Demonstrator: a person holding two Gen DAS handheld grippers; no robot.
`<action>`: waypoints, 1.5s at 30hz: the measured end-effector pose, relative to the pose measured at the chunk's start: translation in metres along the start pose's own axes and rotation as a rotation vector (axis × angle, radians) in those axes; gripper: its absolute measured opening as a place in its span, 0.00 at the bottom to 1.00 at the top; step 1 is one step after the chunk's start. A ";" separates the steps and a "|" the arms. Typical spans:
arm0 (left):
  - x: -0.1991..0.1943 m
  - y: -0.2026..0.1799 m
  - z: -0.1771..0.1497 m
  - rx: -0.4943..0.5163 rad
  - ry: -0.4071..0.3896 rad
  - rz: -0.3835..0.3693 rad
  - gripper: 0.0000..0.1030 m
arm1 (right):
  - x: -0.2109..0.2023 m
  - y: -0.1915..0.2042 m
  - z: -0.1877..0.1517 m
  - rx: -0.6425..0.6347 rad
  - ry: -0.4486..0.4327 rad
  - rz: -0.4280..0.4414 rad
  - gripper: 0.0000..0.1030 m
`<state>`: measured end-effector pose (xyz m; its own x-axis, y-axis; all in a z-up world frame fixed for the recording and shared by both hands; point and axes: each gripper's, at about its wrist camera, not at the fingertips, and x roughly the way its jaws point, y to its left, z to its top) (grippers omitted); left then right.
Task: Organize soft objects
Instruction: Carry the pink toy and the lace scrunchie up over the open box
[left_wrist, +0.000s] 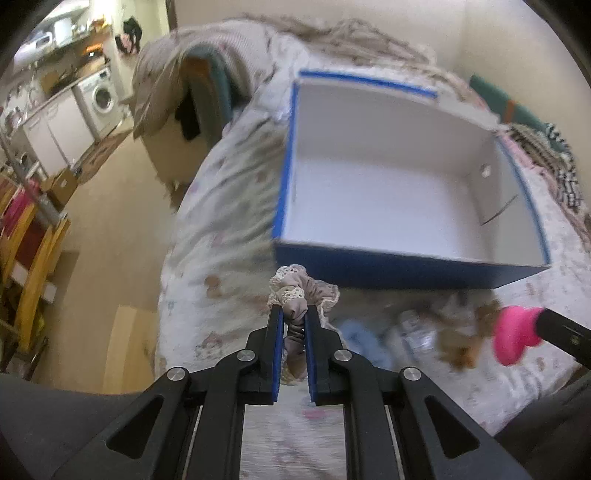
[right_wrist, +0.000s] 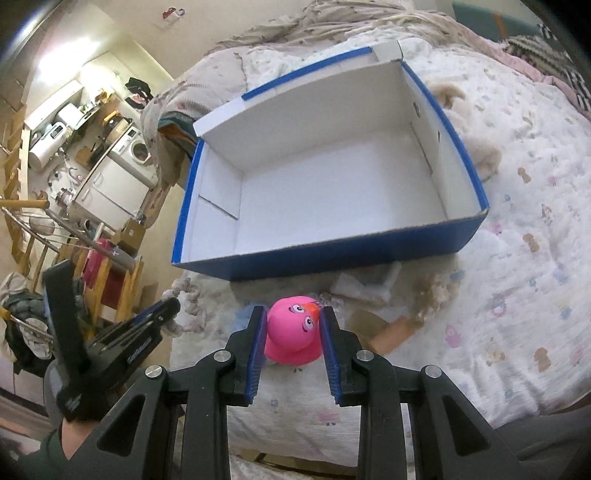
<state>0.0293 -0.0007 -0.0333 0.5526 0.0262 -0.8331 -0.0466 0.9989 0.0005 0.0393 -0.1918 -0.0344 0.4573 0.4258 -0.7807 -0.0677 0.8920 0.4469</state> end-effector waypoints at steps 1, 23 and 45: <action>-0.008 -0.004 0.002 0.010 -0.021 -0.008 0.10 | 0.000 0.000 0.001 0.000 -0.003 0.000 0.30; -0.011 -0.033 0.109 0.068 -0.049 -0.058 0.10 | -0.009 0.004 0.076 -0.066 -0.068 -0.022 0.30; 0.087 -0.055 0.119 0.087 0.030 -0.026 0.10 | 0.080 -0.046 0.102 0.000 0.028 -0.069 0.30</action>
<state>0.1790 -0.0487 -0.0402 0.5278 0.0003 -0.8494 0.0404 0.9989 0.0255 0.1696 -0.2146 -0.0730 0.4362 0.3673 -0.8215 -0.0368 0.9194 0.3916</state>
